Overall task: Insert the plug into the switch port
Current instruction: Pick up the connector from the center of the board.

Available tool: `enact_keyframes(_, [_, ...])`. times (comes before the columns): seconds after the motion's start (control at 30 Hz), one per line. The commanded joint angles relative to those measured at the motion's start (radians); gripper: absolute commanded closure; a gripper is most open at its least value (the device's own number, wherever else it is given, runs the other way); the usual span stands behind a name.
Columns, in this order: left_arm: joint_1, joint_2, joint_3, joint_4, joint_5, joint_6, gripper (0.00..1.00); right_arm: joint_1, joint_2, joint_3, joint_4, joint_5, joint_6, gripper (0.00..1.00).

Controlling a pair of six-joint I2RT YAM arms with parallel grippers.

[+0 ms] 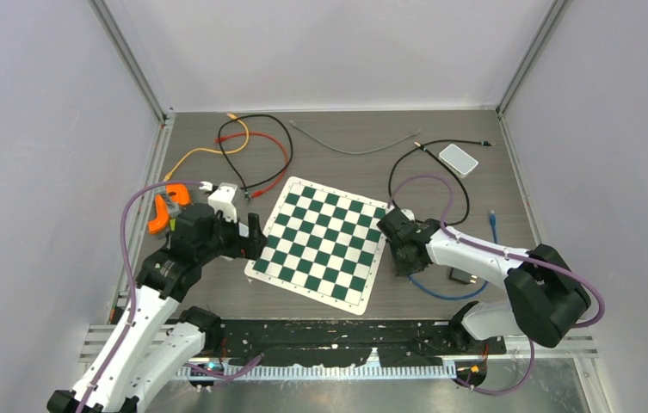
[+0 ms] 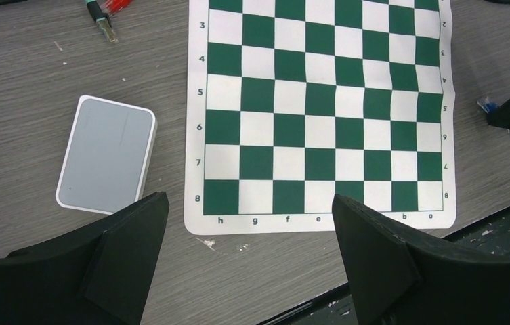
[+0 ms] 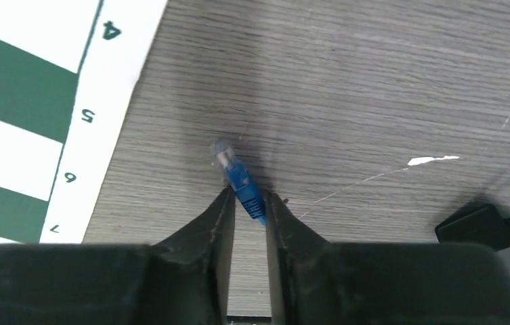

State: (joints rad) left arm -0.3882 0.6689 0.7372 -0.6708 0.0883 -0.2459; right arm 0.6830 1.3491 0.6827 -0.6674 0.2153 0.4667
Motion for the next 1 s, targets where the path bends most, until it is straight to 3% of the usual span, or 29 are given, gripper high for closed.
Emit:
enact_keyframes(0.0, [-0.005, -0.015, 0.029, 0.049, 0.027, 0.008, 0.05, 0.000, -0.041, 0.037, 0.049, -0.042, -0.077, 0.78])
enact_keyframes(0.07, [-0.005, -0.014, 0.038, 0.059, 0.080, 0.005, 0.06, 0.000, -0.085, 0.063, 0.053, -0.051, -0.144, 0.92])
enact_keyframes(0.13, [-0.005, -0.008, 0.048, 0.075, 0.173, 0.010, 0.08, -0.003, -0.109, 0.108, 0.056, -0.080, -0.216, 0.94])
enact_keyframes(0.3, [-0.005, 0.060, 0.069, 0.165, 0.481, -0.017, 0.12, -0.003, -0.103, 0.223, 0.025, -0.234, -0.385, 0.95])
enact_keyframes(0.47, [-0.013, 0.150, 0.067, 0.291, 0.649, -0.078, 0.14, -0.003, -0.161, 0.263, -0.013, -0.310, -0.453, 0.95])
enact_keyframes(0.73, [-0.167, 0.330, 0.105, 0.512, 0.709, -0.116, 0.17, -0.004, -0.380, 0.177, 0.106, -0.670, -0.510, 0.95])
enact_keyframes(0.97, [-0.273, 0.466, 0.118, 0.768, 0.731, -0.173, 0.23, -0.003, -0.406, 0.162, 0.105, -0.735, -0.509, 0.95])
